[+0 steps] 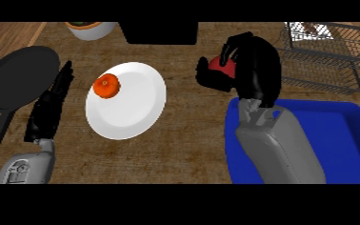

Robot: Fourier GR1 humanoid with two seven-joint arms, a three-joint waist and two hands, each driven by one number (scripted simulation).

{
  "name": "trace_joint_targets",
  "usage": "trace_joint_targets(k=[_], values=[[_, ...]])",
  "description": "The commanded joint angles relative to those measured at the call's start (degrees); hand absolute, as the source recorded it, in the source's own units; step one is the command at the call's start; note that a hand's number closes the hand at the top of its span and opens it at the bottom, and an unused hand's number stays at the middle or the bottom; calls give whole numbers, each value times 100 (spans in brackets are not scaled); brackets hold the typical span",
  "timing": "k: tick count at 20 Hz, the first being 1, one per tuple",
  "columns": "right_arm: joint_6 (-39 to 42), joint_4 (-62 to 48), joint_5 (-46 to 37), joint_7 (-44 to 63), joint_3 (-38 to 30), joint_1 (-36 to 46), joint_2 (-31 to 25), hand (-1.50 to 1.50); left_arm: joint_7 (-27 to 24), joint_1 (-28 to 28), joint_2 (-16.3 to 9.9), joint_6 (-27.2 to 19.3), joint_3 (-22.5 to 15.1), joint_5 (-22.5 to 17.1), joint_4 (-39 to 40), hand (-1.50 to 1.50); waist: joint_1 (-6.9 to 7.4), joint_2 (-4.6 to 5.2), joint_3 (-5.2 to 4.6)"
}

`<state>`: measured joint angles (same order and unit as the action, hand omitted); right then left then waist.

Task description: Pick the tomato from the tray and place it in the tiered basket

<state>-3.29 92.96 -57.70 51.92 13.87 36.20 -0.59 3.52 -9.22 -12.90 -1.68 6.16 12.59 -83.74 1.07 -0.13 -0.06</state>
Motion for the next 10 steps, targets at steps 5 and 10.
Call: trace_joint_targets(k=[5,10], values=[[973,148,-957,820,-210,1296,-432,150,84,121,129,-105,-83,124,-77,0,-109,-9,0],[1393,-169,-17,-100,-1135,1461,-968,150,-292,243,-4,78,113,-38,46,0,-93,12,4]])
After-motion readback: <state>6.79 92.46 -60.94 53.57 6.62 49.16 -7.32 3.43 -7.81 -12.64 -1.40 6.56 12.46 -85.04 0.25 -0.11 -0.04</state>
